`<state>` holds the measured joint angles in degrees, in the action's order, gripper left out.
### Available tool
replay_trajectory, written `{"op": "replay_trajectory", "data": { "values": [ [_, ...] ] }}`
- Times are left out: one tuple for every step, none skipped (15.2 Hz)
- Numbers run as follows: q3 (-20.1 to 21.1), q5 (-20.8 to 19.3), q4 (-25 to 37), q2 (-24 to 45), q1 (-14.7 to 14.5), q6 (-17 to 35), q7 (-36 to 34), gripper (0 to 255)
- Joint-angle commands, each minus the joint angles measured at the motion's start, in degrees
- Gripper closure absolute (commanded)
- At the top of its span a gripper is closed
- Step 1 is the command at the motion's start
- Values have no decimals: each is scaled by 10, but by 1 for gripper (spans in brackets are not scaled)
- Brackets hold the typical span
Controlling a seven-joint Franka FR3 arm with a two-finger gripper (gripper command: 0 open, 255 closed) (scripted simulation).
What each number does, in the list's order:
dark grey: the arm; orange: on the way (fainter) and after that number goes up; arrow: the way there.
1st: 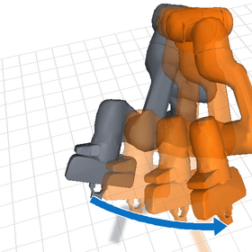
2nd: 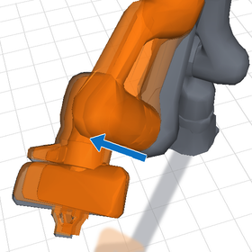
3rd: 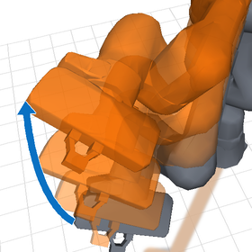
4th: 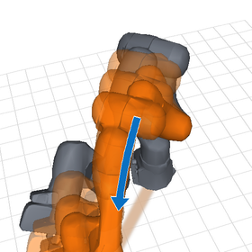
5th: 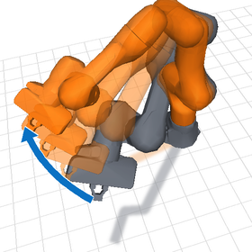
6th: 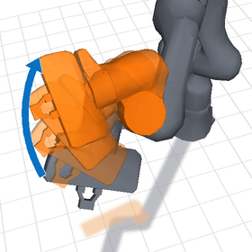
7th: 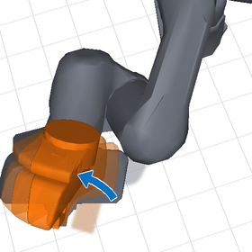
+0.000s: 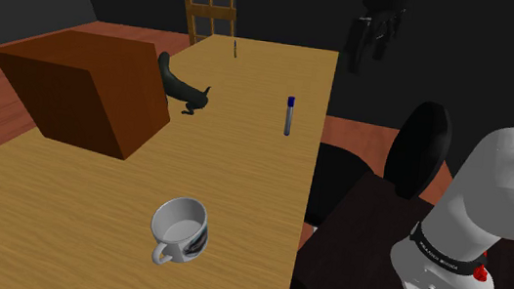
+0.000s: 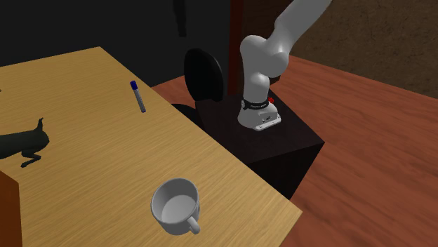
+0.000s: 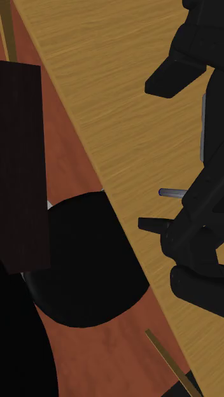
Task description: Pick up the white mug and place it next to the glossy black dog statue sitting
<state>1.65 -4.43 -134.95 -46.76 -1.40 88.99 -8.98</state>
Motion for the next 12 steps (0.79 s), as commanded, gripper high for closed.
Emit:
{"op": "replay_trajectory", "data": {
  "values": [
    [0, 0, 0, 0, 0, 0, 0, 0],
    [8, 8, -7, 6, -4, 11, -9, 0],
    [17, 16, -13, 13, -8, 22, -19, 0],
    [25, 25, -19, 20, -13, 34, -28, 0],
    [33, 32, -24, 28, -17, 46, -37, 0],
    [42, 40, -28, 36, -21, 58, -46, 0],
    [50, 48, -32, 45, -26, 70, -55, 0],
    [58, 55, -35, 55, -30, 82, -64, 0],
    [67, 62, -38, 66, -34, 94, -73, 0],
    [76, 69, -40, 77, -38, 107, -82, 0],
    [84, 76, -41, 89, -42, 119, -90, 0],
    [93, 83, -42, 101, -46, 132, -99, 0]
  ]
}}
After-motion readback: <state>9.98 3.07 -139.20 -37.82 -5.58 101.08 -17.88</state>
